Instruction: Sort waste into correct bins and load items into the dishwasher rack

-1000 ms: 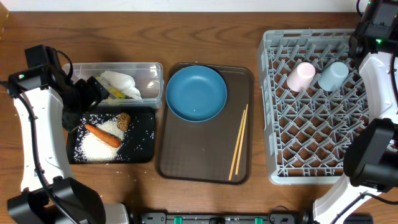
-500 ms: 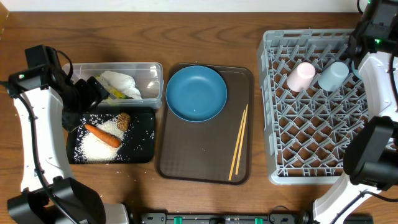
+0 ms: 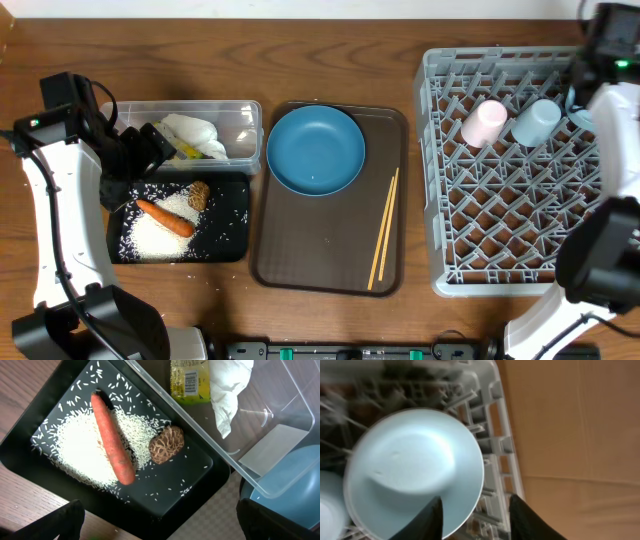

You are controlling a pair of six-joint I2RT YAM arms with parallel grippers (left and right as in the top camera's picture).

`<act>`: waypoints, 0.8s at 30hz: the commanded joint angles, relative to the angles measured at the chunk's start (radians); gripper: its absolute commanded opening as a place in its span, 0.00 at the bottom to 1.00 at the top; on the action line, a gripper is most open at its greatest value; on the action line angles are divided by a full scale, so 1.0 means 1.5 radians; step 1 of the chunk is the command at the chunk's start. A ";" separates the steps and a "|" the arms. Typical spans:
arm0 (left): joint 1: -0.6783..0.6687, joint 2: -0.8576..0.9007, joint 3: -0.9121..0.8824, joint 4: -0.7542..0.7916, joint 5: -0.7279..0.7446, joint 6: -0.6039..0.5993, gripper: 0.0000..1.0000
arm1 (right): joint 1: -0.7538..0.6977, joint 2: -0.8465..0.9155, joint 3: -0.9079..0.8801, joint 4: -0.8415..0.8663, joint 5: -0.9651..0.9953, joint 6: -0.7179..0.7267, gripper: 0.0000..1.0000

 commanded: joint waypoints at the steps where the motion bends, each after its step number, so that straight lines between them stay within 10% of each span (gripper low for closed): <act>1: 0.004 -0.010 0.000 -0.002 -0.004 0.001 0.98 | -0.075 -0.073 0.057 -0.023 -0.218 0.119 0.39; 7: 0.004 -0.010 0.000 -0.002 -0.004 0.001 0.98 | -0.227 -0.082 0.067 -0.057 -0.502 0.235 0.40; 24: 0.004 -0.010 0.000 -0.002 -0.004 0.001 0.98 | -0.302 0.100 0.067 -0.104 -0.612 0.219 0.38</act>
